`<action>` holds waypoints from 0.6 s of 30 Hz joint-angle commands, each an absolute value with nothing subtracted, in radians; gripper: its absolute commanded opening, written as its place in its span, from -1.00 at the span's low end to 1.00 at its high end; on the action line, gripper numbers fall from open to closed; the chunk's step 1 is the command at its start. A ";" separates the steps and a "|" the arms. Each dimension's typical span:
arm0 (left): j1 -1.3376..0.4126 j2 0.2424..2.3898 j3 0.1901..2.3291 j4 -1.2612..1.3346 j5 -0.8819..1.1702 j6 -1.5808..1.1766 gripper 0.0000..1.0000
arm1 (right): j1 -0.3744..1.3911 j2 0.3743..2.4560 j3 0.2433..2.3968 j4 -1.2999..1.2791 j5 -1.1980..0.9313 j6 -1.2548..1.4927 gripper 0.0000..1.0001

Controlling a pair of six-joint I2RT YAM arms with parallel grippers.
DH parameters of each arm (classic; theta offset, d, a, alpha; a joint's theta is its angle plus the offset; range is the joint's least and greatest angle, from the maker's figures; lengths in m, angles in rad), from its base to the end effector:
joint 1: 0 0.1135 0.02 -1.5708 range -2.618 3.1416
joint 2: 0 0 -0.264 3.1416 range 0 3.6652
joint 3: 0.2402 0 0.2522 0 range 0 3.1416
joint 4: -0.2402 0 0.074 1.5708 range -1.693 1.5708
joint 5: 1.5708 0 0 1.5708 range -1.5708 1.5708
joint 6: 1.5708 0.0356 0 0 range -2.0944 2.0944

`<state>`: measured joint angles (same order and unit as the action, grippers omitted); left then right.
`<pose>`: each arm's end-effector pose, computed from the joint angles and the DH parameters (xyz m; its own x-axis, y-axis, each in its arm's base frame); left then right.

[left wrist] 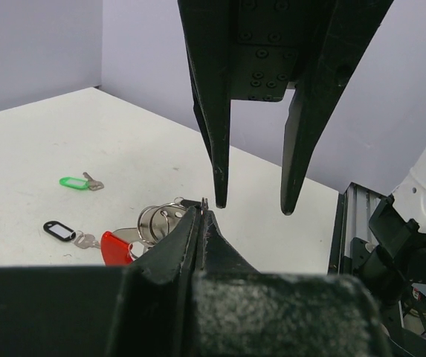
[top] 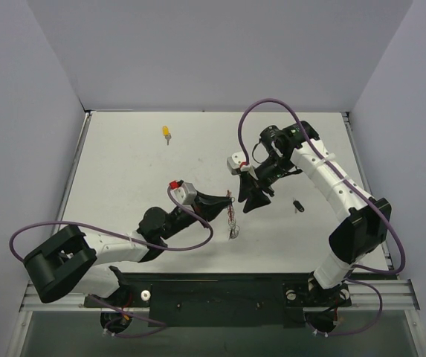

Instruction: Put the keys on the keyring

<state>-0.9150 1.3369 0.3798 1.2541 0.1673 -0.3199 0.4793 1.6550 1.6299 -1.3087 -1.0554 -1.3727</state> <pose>0.1497 -0.2043 0.2365 -0.1069 -0.3696 -0.9230 0.8901 0.3780 -0.2544 0.2609 0.1705 0.3414 0.2308 -0.4247 -0.8754 -0.9261 -0.3720 -0.0637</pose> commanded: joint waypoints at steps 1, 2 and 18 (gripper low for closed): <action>-0.933 1.328 0.428 1.327 0.123 -0.328 -1.00 | 0.476 1.666 1.628 -1.413 -1.101 -1.365 -0.29; -0.945 1.318 0.433 1.306 0.101 -0.309 -1.00 | 0.466 1.666 1.629 -1.407 -1.098 -1.353 -0.28; -1.088 1.299 0.476 1.167 -0.155 -0.132 -1.00 | 0.416 1.661 1.620 -1.417 -1.095 -1.340 -0.28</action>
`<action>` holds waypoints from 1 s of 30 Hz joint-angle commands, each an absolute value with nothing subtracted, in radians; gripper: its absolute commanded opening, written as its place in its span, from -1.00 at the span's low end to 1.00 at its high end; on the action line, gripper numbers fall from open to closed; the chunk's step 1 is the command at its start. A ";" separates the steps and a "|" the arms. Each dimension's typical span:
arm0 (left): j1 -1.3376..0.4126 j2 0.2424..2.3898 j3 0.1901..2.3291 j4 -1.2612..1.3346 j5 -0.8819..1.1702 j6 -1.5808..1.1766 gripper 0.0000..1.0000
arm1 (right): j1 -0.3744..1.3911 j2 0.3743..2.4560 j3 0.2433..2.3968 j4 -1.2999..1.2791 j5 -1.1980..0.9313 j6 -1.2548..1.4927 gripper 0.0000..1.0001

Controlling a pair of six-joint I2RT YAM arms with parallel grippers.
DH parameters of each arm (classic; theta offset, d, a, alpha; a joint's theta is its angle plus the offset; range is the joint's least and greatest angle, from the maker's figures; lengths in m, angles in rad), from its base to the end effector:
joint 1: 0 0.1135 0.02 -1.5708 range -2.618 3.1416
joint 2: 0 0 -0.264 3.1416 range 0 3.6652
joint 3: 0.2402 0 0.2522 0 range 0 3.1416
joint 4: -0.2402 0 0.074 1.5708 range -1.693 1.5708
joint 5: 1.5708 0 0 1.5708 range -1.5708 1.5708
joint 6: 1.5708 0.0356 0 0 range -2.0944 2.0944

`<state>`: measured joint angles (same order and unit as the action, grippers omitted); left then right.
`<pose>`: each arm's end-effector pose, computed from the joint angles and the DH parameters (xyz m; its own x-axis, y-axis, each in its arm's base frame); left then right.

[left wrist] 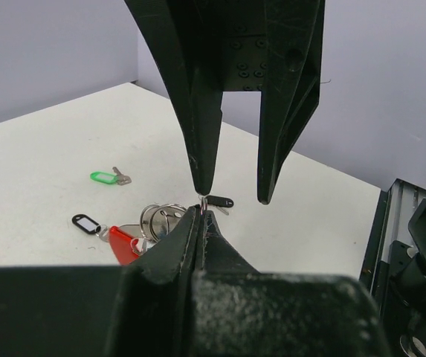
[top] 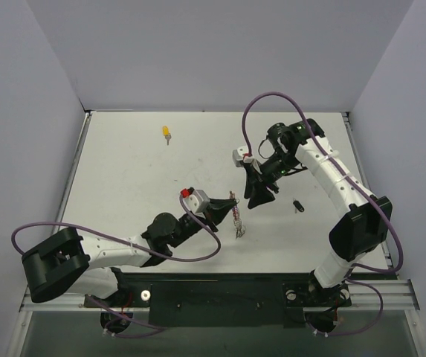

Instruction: Put the keys on the keyring

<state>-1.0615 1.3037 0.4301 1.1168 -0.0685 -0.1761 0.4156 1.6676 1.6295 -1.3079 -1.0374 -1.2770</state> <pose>0.1288 -0.2257 0.2452 -0.0313 -0.3024 -0.9527 0.8463 0.4992 -0.1863 0.2741 0.1545 0.3371 0.1063 -0.4851 -0.8680 -0.9639 -0.2644 0.0297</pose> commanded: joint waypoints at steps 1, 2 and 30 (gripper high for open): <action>-1.094 1.307 0.472 1.181 -0.163 -0.127 -1.00 | 0.416 1.664 1.620 -1.434 -1.103 -1.370 -0.28; -1.097 1.308 0.472 1.190 -0.170 -0.126 -1.00 | 0.416 1.664 1.617 -1.463 -1.121 -1.421 -0.28; -1.117 1.356 0.469 1.285 -0.164 -0.129 -1.00 | 0.466 1.712 1.631 -1.534 -1.120 -1.523 -0.62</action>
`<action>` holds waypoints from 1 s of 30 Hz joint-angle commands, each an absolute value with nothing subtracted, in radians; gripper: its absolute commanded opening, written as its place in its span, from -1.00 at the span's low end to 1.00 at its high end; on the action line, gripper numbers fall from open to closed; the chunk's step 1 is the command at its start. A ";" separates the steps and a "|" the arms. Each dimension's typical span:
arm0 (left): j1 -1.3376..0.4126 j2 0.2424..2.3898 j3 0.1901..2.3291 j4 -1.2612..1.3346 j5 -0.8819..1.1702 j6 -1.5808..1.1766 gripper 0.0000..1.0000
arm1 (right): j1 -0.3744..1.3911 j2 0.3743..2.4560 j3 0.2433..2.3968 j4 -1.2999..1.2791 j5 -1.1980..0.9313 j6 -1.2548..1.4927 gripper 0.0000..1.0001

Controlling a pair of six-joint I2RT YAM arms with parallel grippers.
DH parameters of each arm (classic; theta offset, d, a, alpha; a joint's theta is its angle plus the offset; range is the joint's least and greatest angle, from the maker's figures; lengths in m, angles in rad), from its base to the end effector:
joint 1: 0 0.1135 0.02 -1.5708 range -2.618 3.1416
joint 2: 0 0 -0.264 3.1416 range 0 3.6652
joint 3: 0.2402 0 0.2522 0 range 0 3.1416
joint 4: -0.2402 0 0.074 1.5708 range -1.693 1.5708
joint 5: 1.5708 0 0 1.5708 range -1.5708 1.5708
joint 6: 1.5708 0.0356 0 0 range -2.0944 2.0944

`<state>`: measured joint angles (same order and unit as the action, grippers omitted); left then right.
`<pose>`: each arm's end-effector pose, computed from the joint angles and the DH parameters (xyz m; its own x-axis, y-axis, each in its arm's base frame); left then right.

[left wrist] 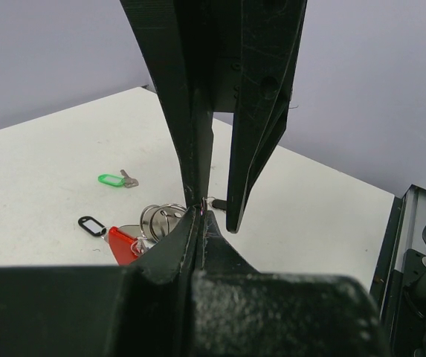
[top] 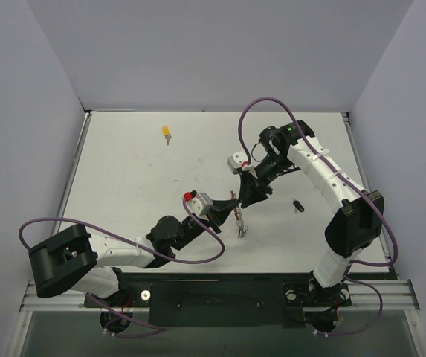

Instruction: Put the keys on the keyring

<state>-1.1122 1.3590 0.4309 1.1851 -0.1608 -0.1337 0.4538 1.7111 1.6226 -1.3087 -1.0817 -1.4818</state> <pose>0.1224 -0.2350 0.2392 0.0027 -0.3026 -0.9531 0.8243 0.5403 -0.1693 0.2755 0.1694 0.3237 0.2630 -0.3924 -0.8814 -0.9123 -0.3985 -0.0948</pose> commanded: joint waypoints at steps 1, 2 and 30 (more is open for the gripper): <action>-1.117 1.358 0.468 1.285 -0.161 -0.130 -1.00 | 0.468 1.713 1.632 -1.537 -1.120 -1.523 -0.65; -1.117 1.356 0.469 1.285 -0.158 -0.133 -1.00 | 0.469 1.713 1.634 -1.537 -1.121 -1.523 -0.67; -0.983 1.338 0.431 1.165 0.054 -0.282 -1.00 | 0.548 1.723 1.712 -1.540 -0.908 -1.370 -1.00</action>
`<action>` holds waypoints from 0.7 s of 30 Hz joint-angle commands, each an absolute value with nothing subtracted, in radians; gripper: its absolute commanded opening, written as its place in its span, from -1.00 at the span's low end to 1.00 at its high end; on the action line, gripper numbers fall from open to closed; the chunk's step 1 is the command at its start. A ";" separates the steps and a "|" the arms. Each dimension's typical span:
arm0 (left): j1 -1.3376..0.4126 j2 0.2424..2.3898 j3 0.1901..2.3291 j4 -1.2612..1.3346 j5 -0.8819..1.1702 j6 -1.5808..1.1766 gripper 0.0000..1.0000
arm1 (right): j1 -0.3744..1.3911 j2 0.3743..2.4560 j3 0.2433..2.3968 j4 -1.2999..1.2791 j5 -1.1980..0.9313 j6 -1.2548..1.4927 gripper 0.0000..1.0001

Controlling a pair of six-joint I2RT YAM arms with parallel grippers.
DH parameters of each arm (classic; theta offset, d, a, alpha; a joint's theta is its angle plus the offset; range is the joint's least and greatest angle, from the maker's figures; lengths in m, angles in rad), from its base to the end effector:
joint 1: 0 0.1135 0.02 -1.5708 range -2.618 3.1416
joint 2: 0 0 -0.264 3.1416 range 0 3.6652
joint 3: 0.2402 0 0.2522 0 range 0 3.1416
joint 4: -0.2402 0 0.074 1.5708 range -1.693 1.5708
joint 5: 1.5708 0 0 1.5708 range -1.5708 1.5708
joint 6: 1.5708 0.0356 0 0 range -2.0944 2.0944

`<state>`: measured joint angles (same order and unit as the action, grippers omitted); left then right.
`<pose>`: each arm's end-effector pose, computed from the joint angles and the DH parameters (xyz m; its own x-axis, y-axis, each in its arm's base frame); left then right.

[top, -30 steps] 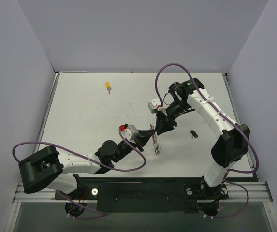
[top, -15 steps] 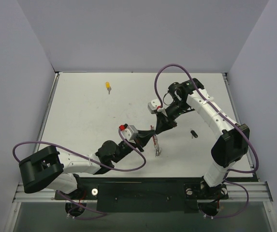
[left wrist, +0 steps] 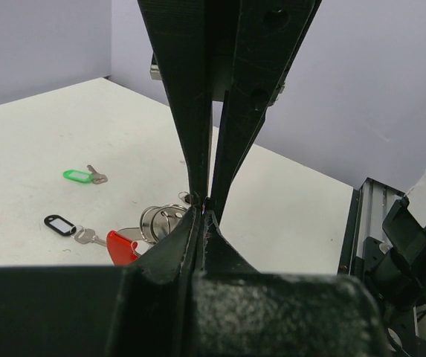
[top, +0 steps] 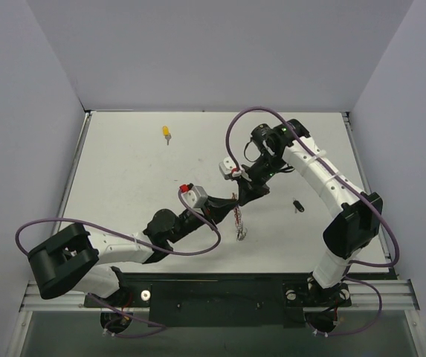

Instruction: Put the keys on the keyring

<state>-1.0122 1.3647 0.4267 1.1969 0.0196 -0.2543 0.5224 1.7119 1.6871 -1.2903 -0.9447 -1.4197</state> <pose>0.1399 -0.2252 0.2379 -0.0845 -0.3394 -0.9368 0.8644 0.4427 -0.2383 0.2694 0.1884 0.3370 0.3384 -0.4736 -0.8131 -0.8996 -0.4162 -0.1320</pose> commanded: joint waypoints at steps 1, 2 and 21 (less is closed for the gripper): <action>-0.980 1.335 0.431 1.154 0.061 -0.281 -0.99 | 0.549 1.721 1.712 -1.529 -0.904 -1.353 -1.00; -0.977 1.322 0.433 1.129 0.063 -0.278 -0.92 | 0.549 1.721 1.710 -1.526 -0.900 -1.345 -1.00; -0.968 1.284 0.442 1.038 0.066 -0.275 -0.50 | 0.555 1.706 1.687 -1.483 -0.893 -1.313 -1.00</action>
